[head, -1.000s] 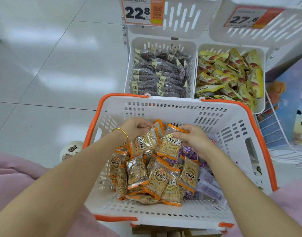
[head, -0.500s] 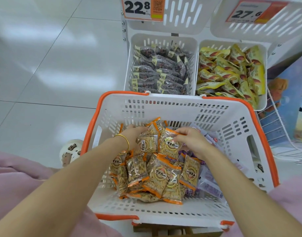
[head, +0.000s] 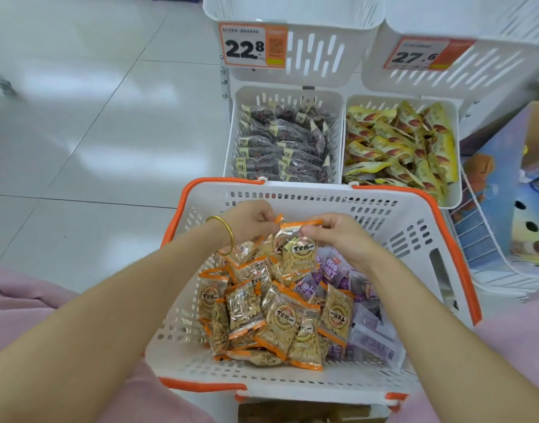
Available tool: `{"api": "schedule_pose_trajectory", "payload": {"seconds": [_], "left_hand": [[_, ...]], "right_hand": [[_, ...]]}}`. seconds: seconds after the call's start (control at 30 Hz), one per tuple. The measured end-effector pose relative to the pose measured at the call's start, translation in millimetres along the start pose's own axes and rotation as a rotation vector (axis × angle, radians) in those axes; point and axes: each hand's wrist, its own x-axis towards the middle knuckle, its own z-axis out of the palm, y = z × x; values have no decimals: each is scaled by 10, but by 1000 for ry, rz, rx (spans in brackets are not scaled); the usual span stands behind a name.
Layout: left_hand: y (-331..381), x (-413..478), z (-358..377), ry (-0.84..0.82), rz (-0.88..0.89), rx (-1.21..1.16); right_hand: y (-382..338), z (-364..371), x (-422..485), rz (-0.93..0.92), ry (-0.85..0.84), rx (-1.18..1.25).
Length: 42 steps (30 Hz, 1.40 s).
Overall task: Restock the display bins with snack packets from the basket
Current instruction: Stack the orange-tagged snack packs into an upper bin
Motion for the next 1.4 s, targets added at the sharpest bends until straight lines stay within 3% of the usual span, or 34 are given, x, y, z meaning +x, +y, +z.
{"api": "schedule_pose_trajectory", "payload": {"seconds": [0.23,0.33,0.43,0.57,0.7,0.77,0.87,1.0,1.1,1.23,1.4], "left_hand": [[471,-57,-253,120,-65,-516],[574,-82,-269,17,-73,-807],[626,-81,-201,-67,4,-729],[792,-50,-357,34,91,-533],[1020,65,-816,153,233,-485],[1148,142,-1091,256,313,-491],[1269,290,-1478,483,435,-422],[1085,613,-1905,906,396,-72],[823,849,-2016,872,297,-71],[608,1018,-1964,809,349,-94],[532,1078,-1983,836,386,-96]], "right_hand": [[-378,-148,-91,-153,47,124],[-521,-141,-137,-244,147,141],[-672,-116,-170,-401,239,-76],[-954,-110,-109,-452,304,-191],[-1550,-361,81,-242,-22,-101],[-1906,-445,216,-301,-108,-222],[-2501,-435,471,-540,49,-427],[-3144,-417,996,-735,337,-317],[-3260,-336,1555,-636,417,-495],[-3143,-109,2008,-464,264,-727],[-3064,-18,2092,-268,-123,-619]]}}
